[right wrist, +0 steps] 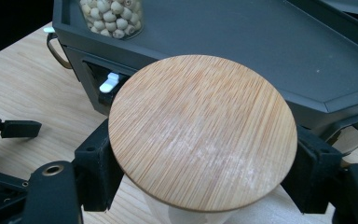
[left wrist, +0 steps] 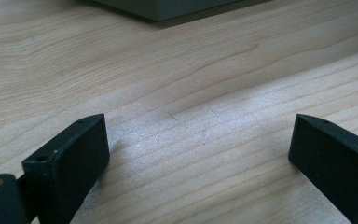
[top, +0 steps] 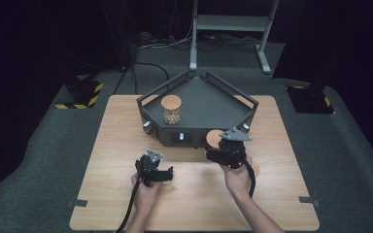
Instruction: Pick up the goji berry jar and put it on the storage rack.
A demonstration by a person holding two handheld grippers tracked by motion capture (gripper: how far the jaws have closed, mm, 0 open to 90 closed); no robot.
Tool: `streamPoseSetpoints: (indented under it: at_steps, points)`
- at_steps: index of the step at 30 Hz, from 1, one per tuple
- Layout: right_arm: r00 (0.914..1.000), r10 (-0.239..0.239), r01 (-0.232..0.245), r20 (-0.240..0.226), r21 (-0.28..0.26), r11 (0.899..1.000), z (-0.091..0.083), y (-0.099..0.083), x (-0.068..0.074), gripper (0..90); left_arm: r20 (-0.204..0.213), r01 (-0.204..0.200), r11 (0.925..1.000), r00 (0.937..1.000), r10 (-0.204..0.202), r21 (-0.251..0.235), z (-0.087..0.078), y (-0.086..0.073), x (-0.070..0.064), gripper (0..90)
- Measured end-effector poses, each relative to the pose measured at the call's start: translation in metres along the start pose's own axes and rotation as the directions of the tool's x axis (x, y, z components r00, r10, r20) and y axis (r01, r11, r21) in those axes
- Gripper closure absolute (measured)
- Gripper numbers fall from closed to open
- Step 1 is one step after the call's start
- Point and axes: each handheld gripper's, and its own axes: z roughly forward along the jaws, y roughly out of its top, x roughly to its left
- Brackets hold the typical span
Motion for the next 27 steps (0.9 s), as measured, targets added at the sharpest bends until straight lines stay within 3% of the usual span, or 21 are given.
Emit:
streamPoseSetpoints:
  at_steps: [10,27]
  points:
    - [0.9999,-0.015,0.015,0.002,-0.011,1.000,-0.005,0.015,-0.002,25.6,-0.001,-0.003,1.0000,1.0000,0.003,0.000,0.000,0.000,0.000,5.1]
    - [1.0000,0.005,-0.005,0.003,-0.035,0.999,-0.008,0.050,-0.013,25.6,0.000,-0.004,1.0000,1.0000,0.004,0.001,0.000,0.000,0.000,5.1]
